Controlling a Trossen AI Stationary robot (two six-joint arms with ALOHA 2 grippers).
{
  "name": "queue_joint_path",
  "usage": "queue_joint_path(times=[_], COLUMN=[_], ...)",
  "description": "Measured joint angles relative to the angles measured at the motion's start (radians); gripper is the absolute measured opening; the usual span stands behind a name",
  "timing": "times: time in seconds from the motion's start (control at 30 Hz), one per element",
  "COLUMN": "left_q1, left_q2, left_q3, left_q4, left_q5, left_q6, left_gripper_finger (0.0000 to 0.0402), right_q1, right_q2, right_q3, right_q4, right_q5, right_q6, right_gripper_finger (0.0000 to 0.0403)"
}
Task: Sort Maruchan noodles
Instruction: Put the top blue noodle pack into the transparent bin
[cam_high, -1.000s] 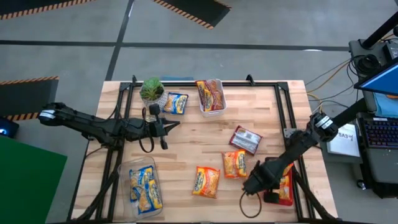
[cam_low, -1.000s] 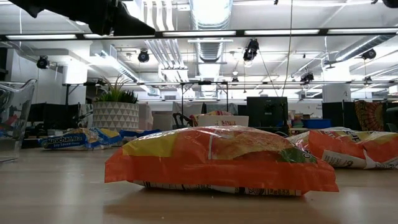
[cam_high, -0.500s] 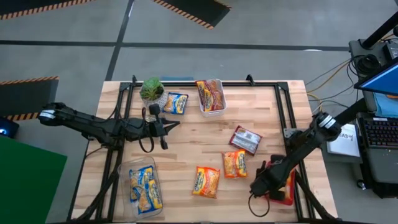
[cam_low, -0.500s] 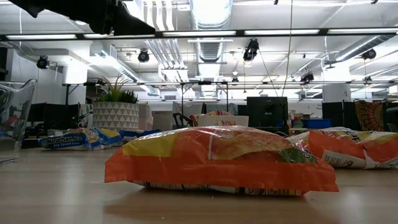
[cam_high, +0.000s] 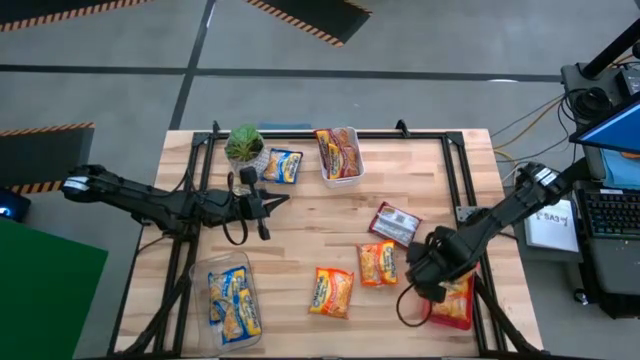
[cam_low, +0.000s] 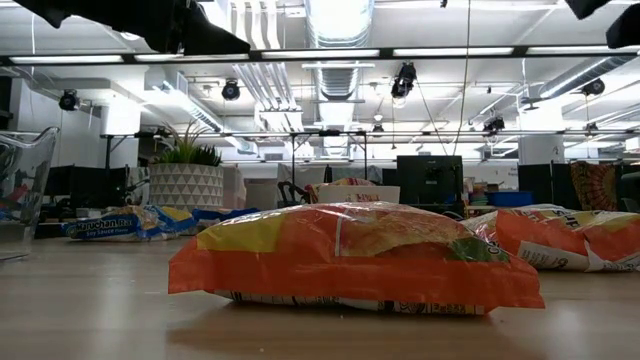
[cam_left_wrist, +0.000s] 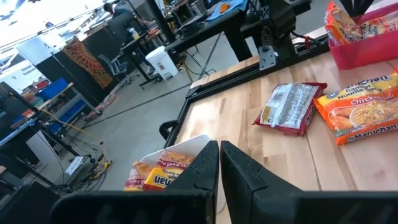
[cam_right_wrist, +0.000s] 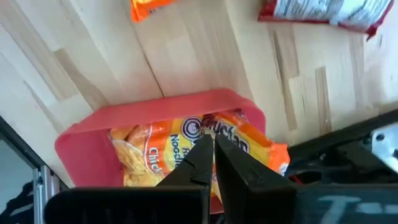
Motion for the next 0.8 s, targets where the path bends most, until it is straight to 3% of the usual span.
queue_joint_path(times=[0.17,0.37,0.57,0.8], left_q1=[0.0,0.0,0.0,0.0], left_q2=[0.0,0.0,0.0,0.0], left_q3=[0.0,0.0,0.0,0.0], left_q4=[-0.001,-0.002,0.001,0.006], left_q5=[0.0,0.0,0.002,0.003], left_q6=[0.0,0.0,0.0,-0.018], left_gripper_finger=[0.0,0.0,0.0,0.0], right_q1=[0.0,0.0,-0.014,-0.013], right_q2=[0.02,0.077,0.147,0.178], right_q3=[-0.071,-0.179,-0.233,-0.205], right_q4=[0.014,0.155,0.154,0.162], right_q5=[-0.064,-0.104,-0.074,0.026], right_q6=[-0.002,-0.093,-0.176,-0.23], right_gripper_finger=[0.0009,0.0009,0.0009,0.0009])
